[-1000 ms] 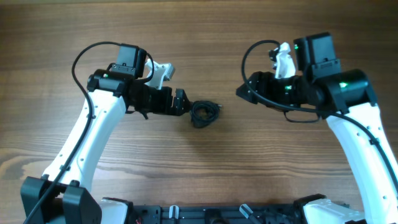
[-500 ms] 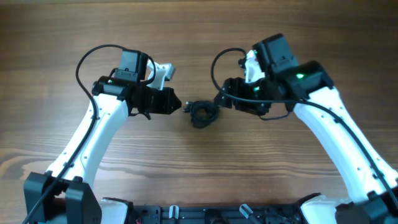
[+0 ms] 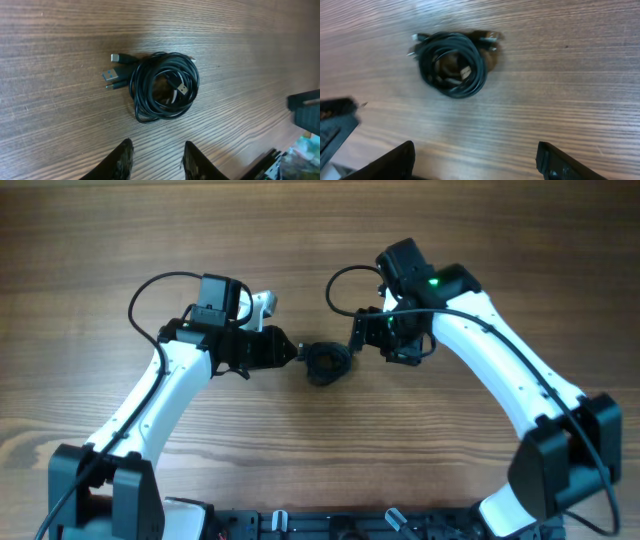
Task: Untangle cables
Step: 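Lower both grippers onto the cable bundle and close on cable strands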
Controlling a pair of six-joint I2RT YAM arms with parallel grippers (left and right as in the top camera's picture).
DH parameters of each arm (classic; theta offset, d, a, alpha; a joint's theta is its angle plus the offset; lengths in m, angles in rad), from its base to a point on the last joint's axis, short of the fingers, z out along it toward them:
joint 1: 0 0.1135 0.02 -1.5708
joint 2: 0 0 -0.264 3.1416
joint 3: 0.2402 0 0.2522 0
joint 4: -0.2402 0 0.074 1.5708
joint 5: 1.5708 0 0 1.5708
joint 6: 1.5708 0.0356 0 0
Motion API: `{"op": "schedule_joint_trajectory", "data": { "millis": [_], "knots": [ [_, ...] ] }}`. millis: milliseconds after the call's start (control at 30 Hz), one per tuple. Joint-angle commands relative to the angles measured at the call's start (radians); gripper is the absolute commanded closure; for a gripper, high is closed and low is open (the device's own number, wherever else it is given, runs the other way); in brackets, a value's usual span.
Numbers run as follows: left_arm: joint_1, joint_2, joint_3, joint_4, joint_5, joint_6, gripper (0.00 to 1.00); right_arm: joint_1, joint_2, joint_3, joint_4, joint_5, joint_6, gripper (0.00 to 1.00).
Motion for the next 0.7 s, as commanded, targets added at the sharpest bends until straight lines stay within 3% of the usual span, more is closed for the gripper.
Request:
{"op": "schedule_joint_trajectory", "data": {
  "millis": [0,100,267,567,667],
  "knots": [
    [-0.024,0.040,-0.010,0.010,-0.071,-0.098,0.61,0.000,0.074,-0.002,0.024,0.039,0.046,0.21],
    [-0.061,0.074,-0.010,0.023,-0.143,-0.124,0.57,0.000,0.119,-0.002,0.055,0.028,0.062,0.21],
    [-0.107,0.097,-0.010,0.053,-0.143,-0.122,0.54,0.001,0.177,-0.002,0.102,0.011,0.064,0.23],
    [-0.114,0.097,-0.010,0.039,-0.288,-0.157,0.49,0.047,0.269,-0.003,0.140,0.005,0.089,0.36],
    [-0.114,0.097,-0.010,0.023,-0.378,-0.203,0.49,0.073,0.281,-0.003,0.159,0.005,0.088,0.50]
  ]
}}
